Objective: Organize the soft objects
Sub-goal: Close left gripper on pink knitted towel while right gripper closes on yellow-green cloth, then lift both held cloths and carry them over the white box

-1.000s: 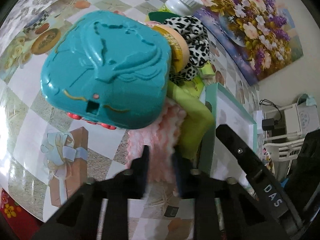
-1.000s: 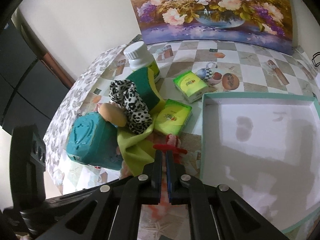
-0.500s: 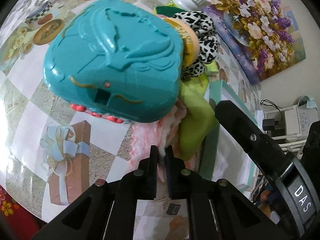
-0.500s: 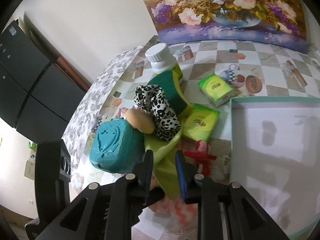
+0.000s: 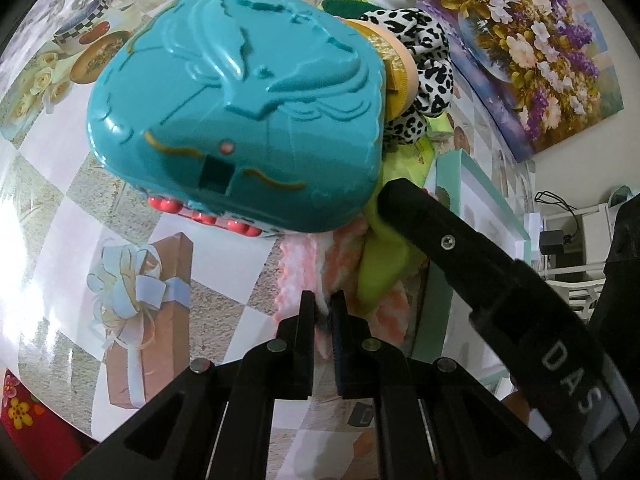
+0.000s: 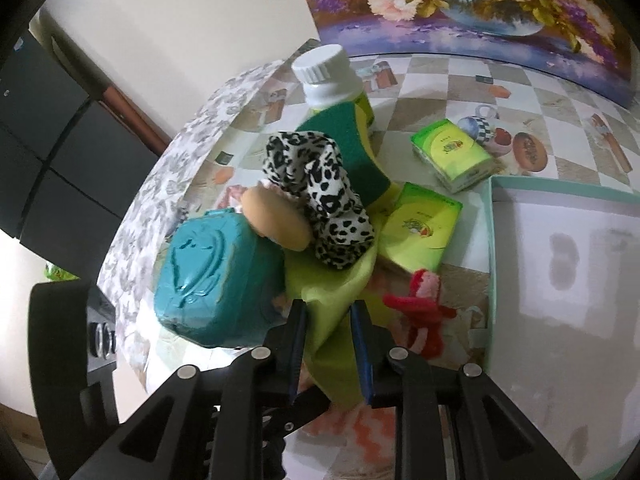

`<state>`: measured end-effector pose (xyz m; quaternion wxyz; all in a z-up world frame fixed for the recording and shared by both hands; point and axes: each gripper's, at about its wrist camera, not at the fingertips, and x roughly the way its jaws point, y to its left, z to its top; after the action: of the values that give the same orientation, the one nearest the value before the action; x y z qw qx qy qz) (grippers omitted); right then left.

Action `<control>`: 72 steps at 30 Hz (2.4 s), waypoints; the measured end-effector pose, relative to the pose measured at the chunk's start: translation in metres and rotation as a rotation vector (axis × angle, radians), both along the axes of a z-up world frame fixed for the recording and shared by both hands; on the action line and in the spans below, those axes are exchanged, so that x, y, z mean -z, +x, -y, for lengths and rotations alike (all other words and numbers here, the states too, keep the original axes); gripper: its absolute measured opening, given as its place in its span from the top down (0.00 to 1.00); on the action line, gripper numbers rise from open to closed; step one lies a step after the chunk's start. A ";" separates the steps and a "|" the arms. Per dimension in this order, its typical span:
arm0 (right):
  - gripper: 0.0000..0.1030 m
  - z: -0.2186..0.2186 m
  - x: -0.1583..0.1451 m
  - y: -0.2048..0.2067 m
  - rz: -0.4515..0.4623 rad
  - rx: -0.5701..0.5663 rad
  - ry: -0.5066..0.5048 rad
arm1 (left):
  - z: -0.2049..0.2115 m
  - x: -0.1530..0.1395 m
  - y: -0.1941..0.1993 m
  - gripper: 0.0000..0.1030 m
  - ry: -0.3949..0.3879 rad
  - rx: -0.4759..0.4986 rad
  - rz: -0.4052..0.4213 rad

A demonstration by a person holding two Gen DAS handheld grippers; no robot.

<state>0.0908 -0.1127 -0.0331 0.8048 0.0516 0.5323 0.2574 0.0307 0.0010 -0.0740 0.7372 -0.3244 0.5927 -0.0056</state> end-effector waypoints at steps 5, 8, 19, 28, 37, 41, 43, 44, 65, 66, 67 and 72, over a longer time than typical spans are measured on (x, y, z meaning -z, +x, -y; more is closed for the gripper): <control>0.90 0.006 -0.003 0.001 0.015 0.019 -0.010 | 0.001 0.001 0.003 0.93 0.000 -0.003 -0.002; 0.92 0.009 -0.003 0.002 0.016 0.032 -0.022 | -0.001 0.002 0.004 0.93 -0.004 -0.011 -0.003; 0.93 0.027 0.004 0.006 -0.026 0.085 -0.024 | -0.006 0.000 0.017 0.66 0.013 -0.046 0.026; 0.93 0.035 0.010 0.009 -0.055 0.114 -0.012 | 0.006 0.002 0.029 0.68 0.062 -0.010 0.031; 0.93 0.037 0.009 0.008 -0.060 0.116 -0.010 | 0.019 0.002 0.033 0.91 0.083 0.046 0.042; 0.93 0.040 0.006 0.008 -0.066 0.117 0.022 | 0.017 -0.002 0.035 0.93 0.077 0.034 0.058; 0.94 0.041 0.001 0.006 -0.057 0.113 0.040 | 0.016 -0.006 0.034 0.93 0.076 0.033 0.076; 0.94 0.041 -0.003 0.005 -0.051 0.112 0.049 | 0.016 -0.009 0.033 0.93 0.075 0.034 0.088; 0.95 0.054 -0.074 -0.014 0.070 0.099 0.291 | -0.009 -0.084 0.005 0.95 0.093 -0.048 0.362; 0.95 0.054 -0.079 -0.015 0.082 0.097 0.298 | -0.010 -0.087 0.004 0.95 0.099 -0.055 0.374; 0.95 0.054 -0.083 -0.017 0.091 0.096 0.306 | -0.011 -0.089 0.005 0.95 0.102 -0.061 0.381; 0.95 0.061 -0.099 -0.022 0.135 0.103 0.340 | -0.021 -0.105 0.000 0.95 0.127 -0.094 0.433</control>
<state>0.0684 -0.1733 0.0658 0.8305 0.1965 0.4227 0.3049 0.0306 0.0223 0.0312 0.8655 -0.2960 0.4042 -0.0036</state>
